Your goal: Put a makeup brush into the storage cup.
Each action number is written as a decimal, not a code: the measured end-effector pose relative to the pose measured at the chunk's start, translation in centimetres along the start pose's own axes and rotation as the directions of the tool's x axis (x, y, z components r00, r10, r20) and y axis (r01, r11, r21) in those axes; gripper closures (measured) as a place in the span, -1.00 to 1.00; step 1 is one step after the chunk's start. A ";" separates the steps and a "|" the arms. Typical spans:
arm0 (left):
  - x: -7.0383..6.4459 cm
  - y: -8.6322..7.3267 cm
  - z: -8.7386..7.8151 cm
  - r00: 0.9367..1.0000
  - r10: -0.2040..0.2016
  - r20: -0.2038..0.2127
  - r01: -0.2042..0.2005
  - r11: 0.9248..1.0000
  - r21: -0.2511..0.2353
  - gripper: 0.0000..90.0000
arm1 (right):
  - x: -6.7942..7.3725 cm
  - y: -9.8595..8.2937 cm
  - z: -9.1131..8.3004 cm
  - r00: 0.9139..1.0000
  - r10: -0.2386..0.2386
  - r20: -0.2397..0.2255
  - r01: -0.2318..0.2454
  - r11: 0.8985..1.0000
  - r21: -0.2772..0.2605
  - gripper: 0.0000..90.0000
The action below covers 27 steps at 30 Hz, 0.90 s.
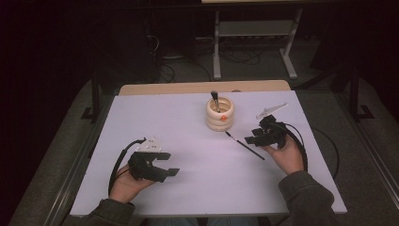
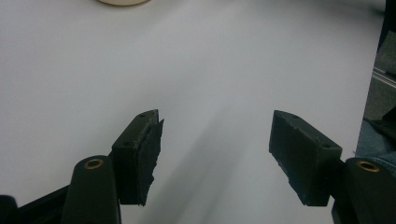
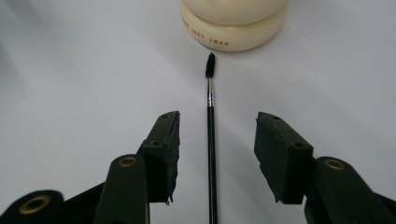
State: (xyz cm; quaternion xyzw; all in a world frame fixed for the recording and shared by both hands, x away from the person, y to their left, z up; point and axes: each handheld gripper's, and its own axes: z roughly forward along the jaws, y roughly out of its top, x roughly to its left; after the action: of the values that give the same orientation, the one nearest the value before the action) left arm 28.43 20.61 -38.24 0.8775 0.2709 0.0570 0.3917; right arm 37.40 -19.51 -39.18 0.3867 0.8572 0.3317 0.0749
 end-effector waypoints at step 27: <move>0.0 0.0 0.0 1.000 0.003 0.001 -0.003 1.000 0.003 -0.26 | -0.3 -2.4 0.8 1.000 0.001 0.010 -0.002 0.996 0.087 0.21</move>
State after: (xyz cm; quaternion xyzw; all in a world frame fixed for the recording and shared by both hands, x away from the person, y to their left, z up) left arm 28.40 20.57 -38.27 0.8785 0.2696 0.0566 0.3903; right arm 36.46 -20.48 -41.35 0.3921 0.8702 0.2920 0.0618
